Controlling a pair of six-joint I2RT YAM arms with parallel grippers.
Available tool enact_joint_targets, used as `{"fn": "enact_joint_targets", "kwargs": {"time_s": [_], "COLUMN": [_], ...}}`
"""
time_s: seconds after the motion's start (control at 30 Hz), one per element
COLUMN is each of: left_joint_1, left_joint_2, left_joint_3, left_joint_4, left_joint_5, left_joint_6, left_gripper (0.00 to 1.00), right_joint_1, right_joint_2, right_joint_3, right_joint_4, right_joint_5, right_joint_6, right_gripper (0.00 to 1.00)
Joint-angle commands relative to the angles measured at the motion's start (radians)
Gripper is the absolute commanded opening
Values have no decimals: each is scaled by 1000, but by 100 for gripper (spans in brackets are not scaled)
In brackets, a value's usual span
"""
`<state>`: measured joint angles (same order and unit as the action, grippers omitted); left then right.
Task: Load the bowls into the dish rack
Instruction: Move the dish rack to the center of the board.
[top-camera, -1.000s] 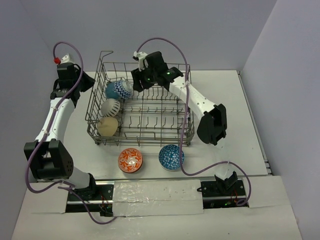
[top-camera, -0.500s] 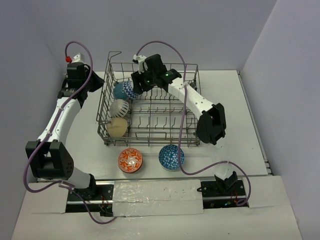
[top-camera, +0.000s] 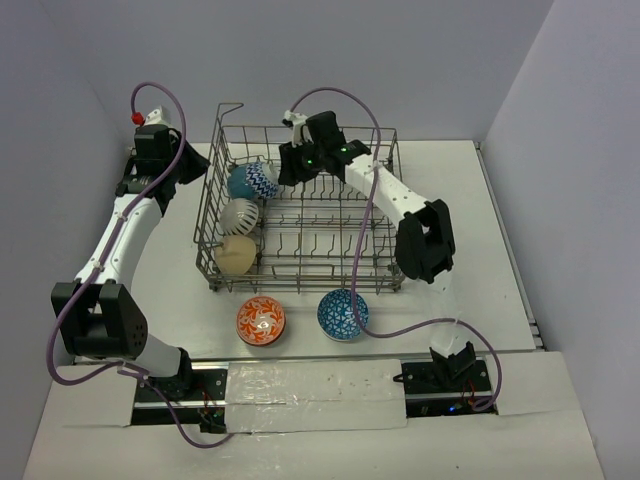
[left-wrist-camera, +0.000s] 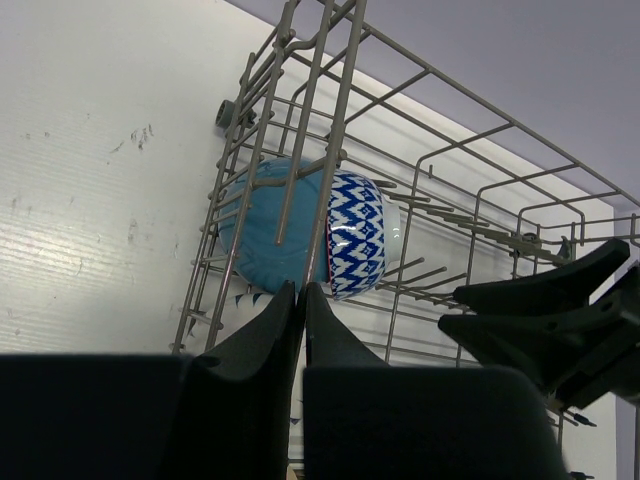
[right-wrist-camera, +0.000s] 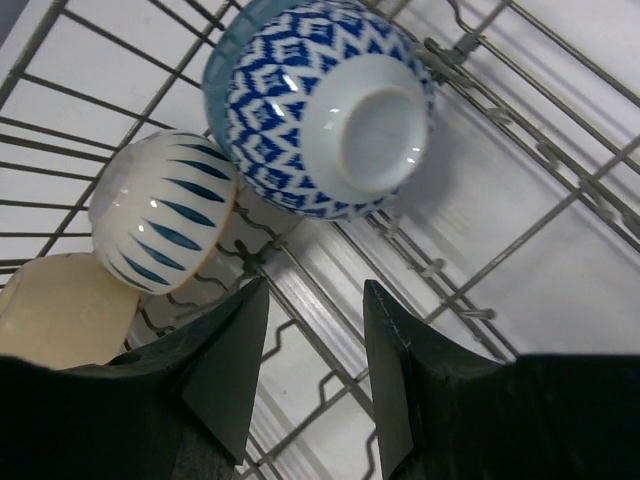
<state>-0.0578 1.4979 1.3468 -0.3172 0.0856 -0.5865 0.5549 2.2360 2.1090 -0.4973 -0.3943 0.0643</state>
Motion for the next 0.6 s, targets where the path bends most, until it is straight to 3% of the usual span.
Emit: {"fn": "enact_joint_targets", "kwargs": {"time_s": [0.0, 0.57], "left_joint_1": [-34, -34], "left_joint_2": [-19, -7], "left_joint_3": [43, 41], "left_joint_4": [-26, -23], "left_joint_5": [91, 103], "left_joint_6": [-12, -13], "left_gripper": [0, 0], "right_joint_1": [-35, -55], "right_joint_2": [19, 146], "right_joint_3": [14, 190], "right_joint_4": [82, 124], "right_joint_5": [-92, -253], "right_joint_6": [29, 88], "right_gripper": [50, 49]}}
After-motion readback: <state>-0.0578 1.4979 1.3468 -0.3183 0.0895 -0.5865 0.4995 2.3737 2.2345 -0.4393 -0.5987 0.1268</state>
